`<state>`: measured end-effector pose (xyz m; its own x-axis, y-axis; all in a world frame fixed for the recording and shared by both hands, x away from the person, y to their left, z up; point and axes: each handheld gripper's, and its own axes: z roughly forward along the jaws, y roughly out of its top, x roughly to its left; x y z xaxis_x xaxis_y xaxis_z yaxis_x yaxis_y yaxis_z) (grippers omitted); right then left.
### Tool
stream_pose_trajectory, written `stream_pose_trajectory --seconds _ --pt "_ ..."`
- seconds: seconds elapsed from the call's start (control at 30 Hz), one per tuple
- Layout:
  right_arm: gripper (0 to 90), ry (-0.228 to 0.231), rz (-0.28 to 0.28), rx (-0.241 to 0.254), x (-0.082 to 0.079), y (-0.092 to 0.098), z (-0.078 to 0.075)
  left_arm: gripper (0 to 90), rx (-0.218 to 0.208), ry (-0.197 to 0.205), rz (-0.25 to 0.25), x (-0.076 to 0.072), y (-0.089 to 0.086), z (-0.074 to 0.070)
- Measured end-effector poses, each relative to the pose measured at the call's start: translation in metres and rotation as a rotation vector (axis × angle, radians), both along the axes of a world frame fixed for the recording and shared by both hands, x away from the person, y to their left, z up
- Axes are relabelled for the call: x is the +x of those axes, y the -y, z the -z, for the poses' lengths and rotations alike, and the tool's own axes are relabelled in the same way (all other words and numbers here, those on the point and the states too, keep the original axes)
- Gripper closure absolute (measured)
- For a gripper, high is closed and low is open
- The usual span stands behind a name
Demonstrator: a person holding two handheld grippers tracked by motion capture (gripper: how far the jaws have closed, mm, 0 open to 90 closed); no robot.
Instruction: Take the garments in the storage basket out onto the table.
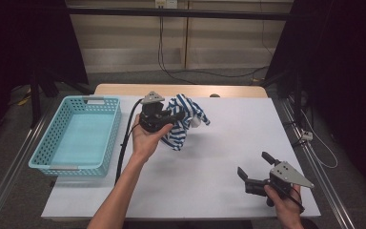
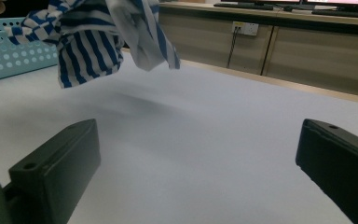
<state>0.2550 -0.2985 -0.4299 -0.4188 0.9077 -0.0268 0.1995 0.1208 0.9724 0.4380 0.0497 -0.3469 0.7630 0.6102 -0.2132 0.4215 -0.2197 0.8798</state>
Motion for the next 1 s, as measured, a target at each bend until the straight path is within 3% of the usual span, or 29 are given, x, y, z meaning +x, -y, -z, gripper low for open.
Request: stream_pose_trajectory --seconds 0.23,0.43,0.47,0.7,0.8,0.9,1.0 --pt "0.0 -0.001 -0.003 0.001 0.000 0.000 0.000 74.0 0.035 -0.054 0.015 0.004 0.004 0.020" --pt "0.0 -0.002 0.001 -0.001 0.000 0.000 0.000 73.8 0.089 -0.106 0.028 0.007 0.007 0.035" --pt "0.0 0.000 0.000 -0.002 0.000 0.000 0.000 73.7 0.080 -0.110 0.028 0.007 0.007 0.037" --pt "0.0 -0.004 -0.001 -0.002 0.000 -0.001 0.000 73.2 0.125 -0.110 0.029 0.004 0.013 0.045" --pt "0.0 -0.004 -0.001 -0.003 0.000 -0.001 0.000 72.8 0.204 -0.110 0.024 0.001 0.020 0.056" --pt "0.0 -0.003 -0.004 -0.002 0.000 -0.001 0.000 72.6 0.184 -0.142 0.035 0.000 0.021 0.066" --pt "0.0 -0.006 -0.002 -0.003 0.000 -0.001 0.000 72.4 0.207 -0.155 0.044 0.001 0.023 0.072"
